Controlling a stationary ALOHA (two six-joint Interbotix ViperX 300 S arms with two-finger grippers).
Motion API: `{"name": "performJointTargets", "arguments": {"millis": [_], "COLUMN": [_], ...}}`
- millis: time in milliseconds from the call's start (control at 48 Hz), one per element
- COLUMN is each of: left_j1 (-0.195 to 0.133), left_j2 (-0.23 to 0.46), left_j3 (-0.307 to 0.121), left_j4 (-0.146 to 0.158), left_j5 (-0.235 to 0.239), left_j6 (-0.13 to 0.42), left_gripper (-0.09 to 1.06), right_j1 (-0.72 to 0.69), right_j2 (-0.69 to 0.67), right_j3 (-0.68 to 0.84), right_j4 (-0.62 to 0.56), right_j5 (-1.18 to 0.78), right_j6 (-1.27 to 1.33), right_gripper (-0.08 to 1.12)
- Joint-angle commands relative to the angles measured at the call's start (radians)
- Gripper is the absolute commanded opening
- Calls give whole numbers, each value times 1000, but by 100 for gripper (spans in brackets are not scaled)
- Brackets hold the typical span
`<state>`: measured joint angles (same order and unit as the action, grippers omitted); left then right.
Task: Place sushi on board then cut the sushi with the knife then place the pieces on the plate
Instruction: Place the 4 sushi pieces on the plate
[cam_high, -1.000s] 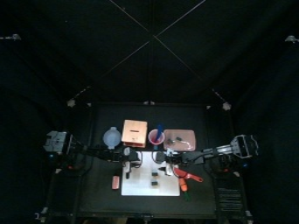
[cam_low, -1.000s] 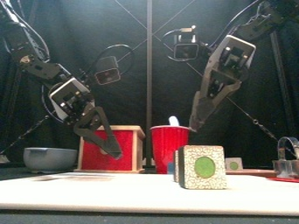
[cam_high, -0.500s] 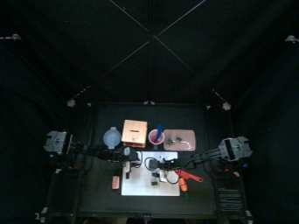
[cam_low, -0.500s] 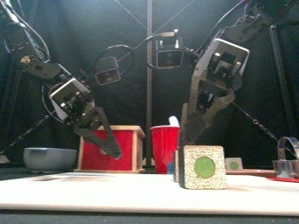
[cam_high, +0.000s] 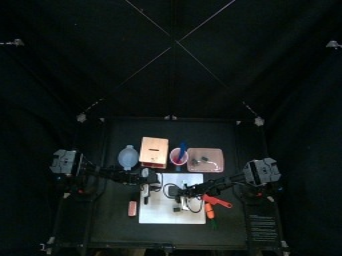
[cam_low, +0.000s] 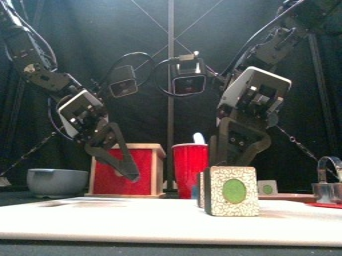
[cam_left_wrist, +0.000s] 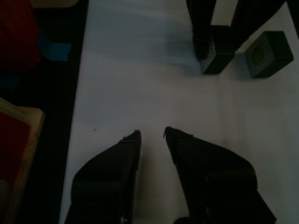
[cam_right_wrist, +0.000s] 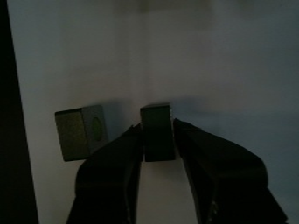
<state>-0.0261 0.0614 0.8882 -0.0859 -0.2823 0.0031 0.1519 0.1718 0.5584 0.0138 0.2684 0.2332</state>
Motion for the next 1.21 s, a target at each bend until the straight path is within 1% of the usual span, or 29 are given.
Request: {"name": "performJointTargets", "arguments": {"millis": [21,146,375,500,562,771,896,1000,1104,1208], "left_j1": [3,3,3,3,3,8,11,11,9,11], "left_j2": [-6,-5,-5,-5,-5,-5,-5,-5,-5,-5], "left_j3": [-12,-11,-9,-9,-9,-9,-11,-14,-14,-15], "left_j4": [-2,-2,-2,-2,-2,2,3,3,3,3], "left_j5": [-3,-3,-5,-3,-3,-5,-3,-3,-5,-3], "left_j6": [0,0,2,2,2,3,3,3,3,3], "left_gripper": [71,71,71,71,71,71,71,71,71,71], "right_j1": [-5,-41,-146,-232,-262,-377,-443,-483,-497,-506], "right_j2": [-40,-83,-233,-324,-365,-509,-574,-601,-617,-618], "right_j3": [-23,-11,52,109,143,262,319,350,371,390], "right_j4": [21,64,110,123,92,-94,-230,-322,-377,-393], "right_j5": [0,5,72,98,100,138,199,264,307,310], "right_j6": [2,0,11,104,156,354,485,566,611,627], "right_gripper": [59,59,60,60,60,60,60,60,60,60]}}
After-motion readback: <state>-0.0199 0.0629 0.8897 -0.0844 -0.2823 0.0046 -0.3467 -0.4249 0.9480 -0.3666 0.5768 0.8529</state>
